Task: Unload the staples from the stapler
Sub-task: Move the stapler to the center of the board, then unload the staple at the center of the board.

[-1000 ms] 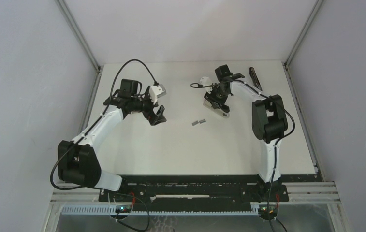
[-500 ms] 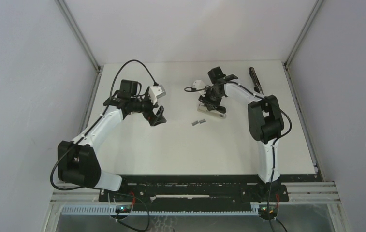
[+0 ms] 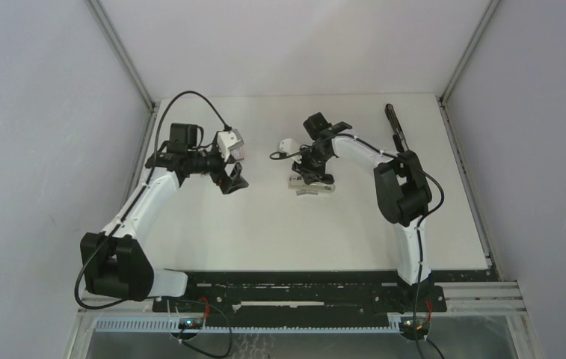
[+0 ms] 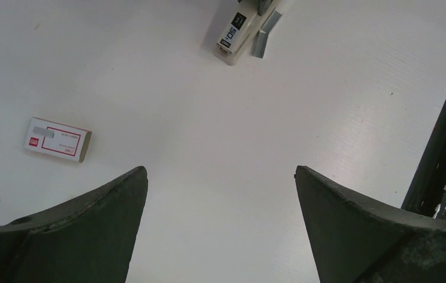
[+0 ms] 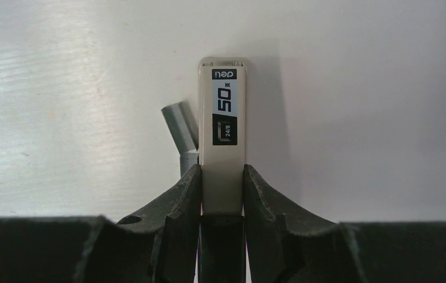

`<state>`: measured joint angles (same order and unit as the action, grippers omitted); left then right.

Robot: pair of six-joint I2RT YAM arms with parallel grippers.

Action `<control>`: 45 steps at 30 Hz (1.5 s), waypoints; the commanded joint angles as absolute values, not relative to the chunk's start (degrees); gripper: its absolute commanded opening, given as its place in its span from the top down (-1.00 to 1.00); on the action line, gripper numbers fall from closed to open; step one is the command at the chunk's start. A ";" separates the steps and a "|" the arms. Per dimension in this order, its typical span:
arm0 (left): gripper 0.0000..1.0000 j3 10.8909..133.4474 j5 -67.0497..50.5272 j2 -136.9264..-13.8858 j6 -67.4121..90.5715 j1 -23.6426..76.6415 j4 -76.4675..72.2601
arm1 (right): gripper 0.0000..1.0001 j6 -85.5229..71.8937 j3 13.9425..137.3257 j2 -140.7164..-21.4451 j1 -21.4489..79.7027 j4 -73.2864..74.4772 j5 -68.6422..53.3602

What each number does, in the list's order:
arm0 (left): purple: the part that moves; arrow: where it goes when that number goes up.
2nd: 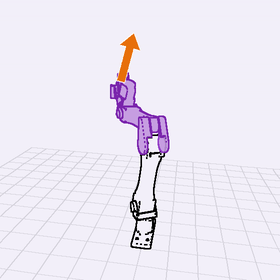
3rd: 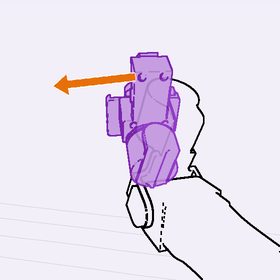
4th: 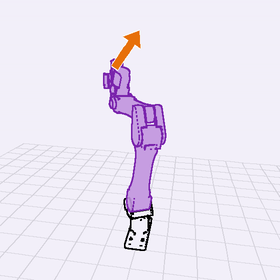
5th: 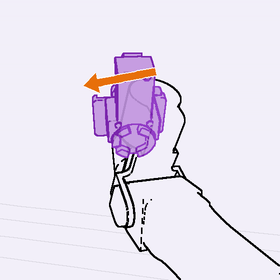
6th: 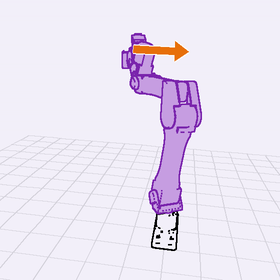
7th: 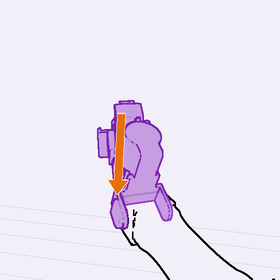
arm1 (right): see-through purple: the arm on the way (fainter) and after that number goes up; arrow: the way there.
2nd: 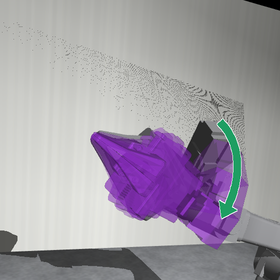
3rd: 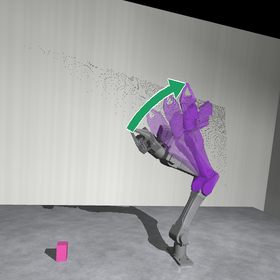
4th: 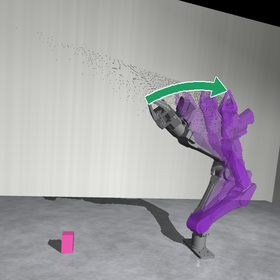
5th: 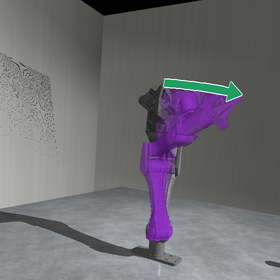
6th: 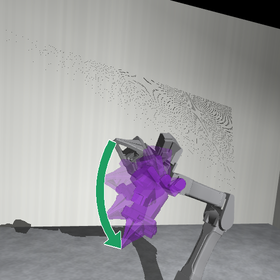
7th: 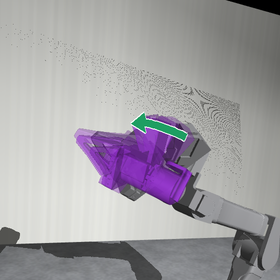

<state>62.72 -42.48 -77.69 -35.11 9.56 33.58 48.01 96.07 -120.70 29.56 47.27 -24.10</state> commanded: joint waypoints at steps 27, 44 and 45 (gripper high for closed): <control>-0.99 62.01 -45.34 -77.74 -34.22 8.24 30.73 | 0.04 48.78 84.90 -106.62 29.62 44.34 -30.98; -0.99 81.35 -31.85 -97.93 -29.81 25.62 29.74 | -1.00 29.24 75.97 -85.85 5.06 39.59 -35.30; -0.99 82.45 -31.29 -99.55 -29.69 26.86 29.86 | -1.00 27.75 74.35 -84.18 4.04 38.01 -34.01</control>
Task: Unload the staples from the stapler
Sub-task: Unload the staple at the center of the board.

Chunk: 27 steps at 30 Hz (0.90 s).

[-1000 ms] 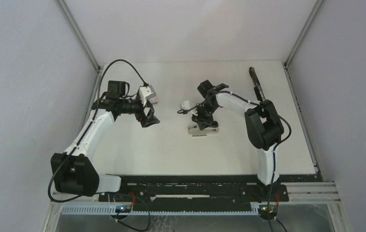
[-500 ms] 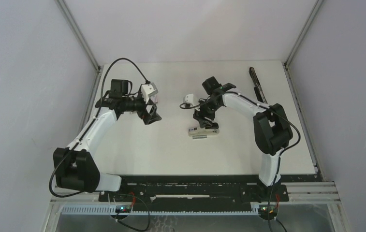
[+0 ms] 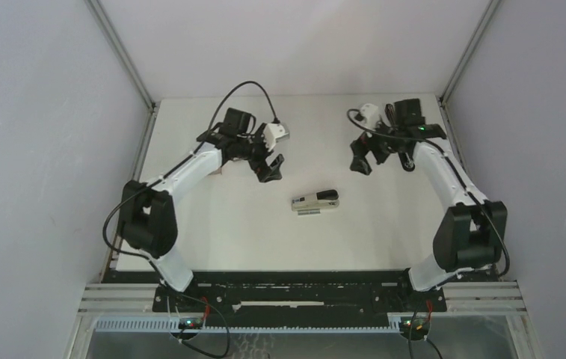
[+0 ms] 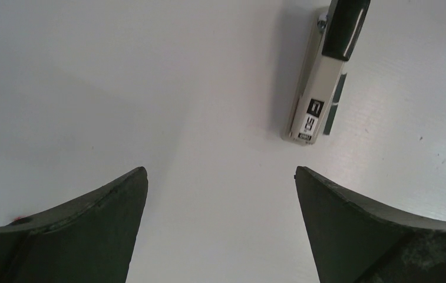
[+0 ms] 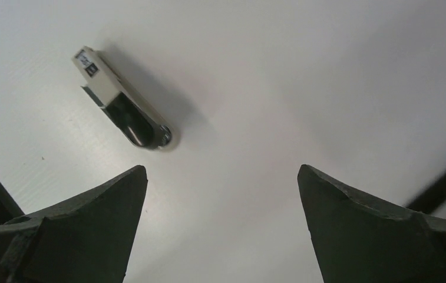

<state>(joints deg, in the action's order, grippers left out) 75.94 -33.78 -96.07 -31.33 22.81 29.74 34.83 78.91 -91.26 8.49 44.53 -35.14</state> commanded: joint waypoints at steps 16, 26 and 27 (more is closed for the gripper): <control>-0.99 97.89 -27.62 -113.61 -29.44 41.62 35.91 | -1.00 17.35 66.89 -68.93 -5.02 34.56 -29.14; -1.00 100.71 -21.20 -120.00 -30.01 47.33 37.44 | -1.00 17.00 65.03 -67.14 -8.31 34.38 -30.96; -0.99 101.11 -20.39 -120.70 -29.72 47.55 37.44 | -1.00 17.03 64.92 -67.00 -8.53 34.41 -31.21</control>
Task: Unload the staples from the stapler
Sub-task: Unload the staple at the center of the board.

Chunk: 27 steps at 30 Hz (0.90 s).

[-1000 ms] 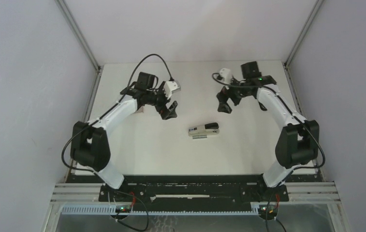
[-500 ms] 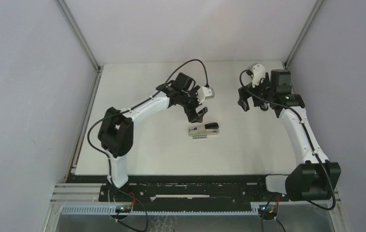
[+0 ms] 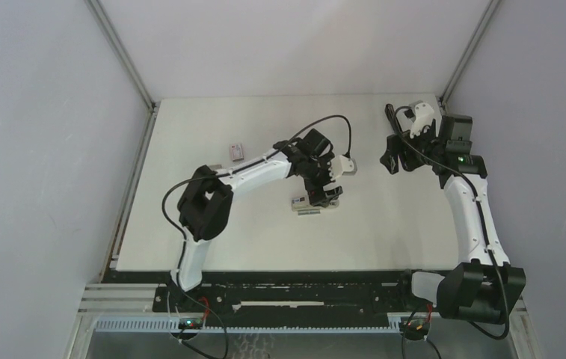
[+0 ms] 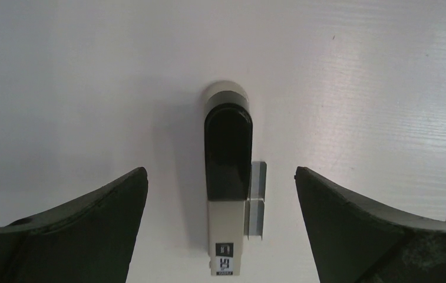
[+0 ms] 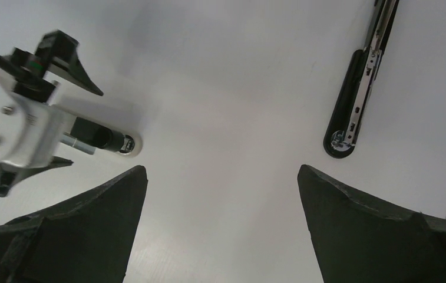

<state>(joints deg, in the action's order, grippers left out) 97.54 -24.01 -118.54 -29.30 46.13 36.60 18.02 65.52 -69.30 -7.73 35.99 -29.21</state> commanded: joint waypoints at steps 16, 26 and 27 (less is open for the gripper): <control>-0.56 107.49 -16.44 -127.41 -27.93 48.73 39.29 | -1.00 17.66 63.59 -66.38 -11.71 34.16 -34.20; -0.33 107.40 -16.45 -127.41 -28.50 50.19 39.55 | -1.00 17.62 63.63 -67.26 -12.15 34.34 -34.39; -0.28 107.46 -16.38 -127.46 -28.41 50.19 39.55 | -1.00 17.59 63.63 -67.48 -12.13 34.41 -34.64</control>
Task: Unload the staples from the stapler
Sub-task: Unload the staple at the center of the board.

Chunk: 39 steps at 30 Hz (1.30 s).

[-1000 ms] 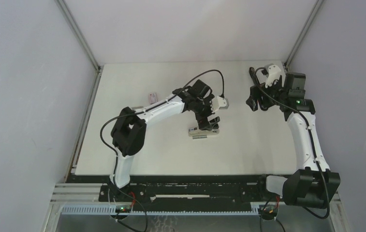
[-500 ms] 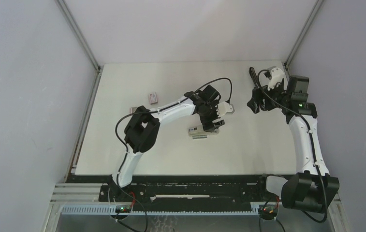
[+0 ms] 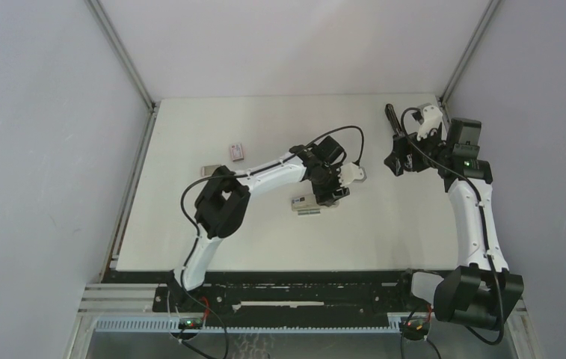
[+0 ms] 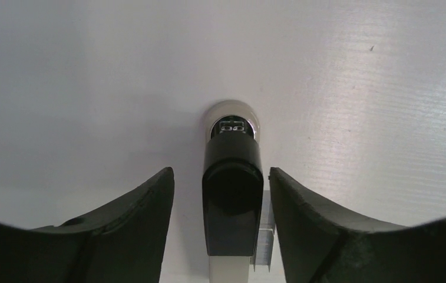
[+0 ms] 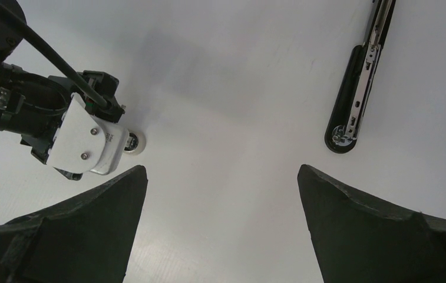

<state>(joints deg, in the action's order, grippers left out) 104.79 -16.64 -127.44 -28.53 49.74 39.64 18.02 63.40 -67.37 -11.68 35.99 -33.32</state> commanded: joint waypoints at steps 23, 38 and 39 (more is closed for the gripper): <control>0.65 109.59 -17.29 -117.11 -27.08 46.31 39.26 | -0.92 7.73 64.76 -84.56 -11.52 34.38 -49.02; 1.00 105.97 -25.75 -112.99 -26.34 43.35 39.77 | -0.64 -3.87 73.02 -105.62 -2.22 32.11 -70.91; 1.00 105.84 -25.94 -112.76 -26.14 43.19 39.73 | -0.62 -4.40 73.19 -106.86 -1.77 31.78 -72.13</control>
